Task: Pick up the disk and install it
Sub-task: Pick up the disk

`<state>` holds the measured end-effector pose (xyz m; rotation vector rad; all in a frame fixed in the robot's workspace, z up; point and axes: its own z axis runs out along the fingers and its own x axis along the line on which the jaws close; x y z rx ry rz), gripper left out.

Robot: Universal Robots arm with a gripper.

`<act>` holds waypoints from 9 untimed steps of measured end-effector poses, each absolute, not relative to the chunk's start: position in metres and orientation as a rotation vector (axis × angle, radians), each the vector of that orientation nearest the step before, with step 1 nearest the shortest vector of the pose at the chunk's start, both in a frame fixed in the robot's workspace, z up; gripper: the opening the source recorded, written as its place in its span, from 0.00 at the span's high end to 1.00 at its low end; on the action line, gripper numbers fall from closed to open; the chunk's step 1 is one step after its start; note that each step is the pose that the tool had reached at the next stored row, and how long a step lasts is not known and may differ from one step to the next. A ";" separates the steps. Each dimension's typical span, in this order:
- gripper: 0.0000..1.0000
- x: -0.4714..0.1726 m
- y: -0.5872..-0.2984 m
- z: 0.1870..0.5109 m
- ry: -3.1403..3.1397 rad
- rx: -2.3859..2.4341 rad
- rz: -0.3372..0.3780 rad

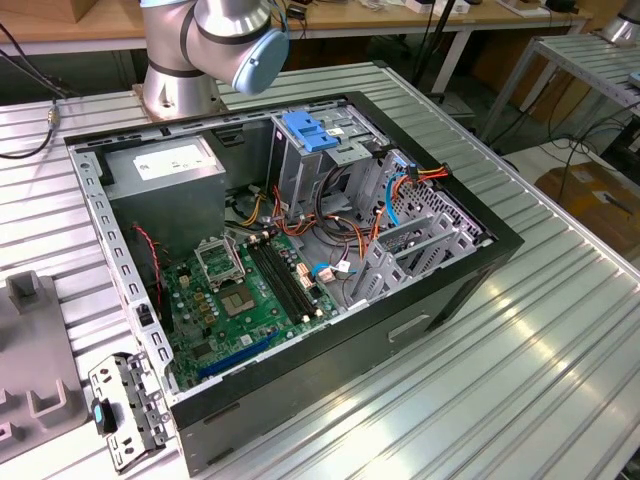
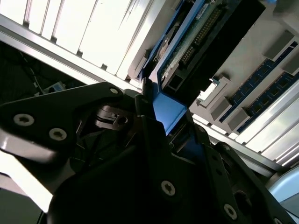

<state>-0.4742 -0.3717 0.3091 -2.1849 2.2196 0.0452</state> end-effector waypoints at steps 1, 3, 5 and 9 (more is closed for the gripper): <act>0.62 -0.474 -0.372 0.309 2.220 -2.185 0.045; 0.55 -0.474 -0.372 0.309 2.219 -2.185 0.045; 0.55 -0.474 -0.372 0.307 2.219 -2.185 0.045; 0.55 -0.474 -0.372 0.305 2.220 -2.185 0.045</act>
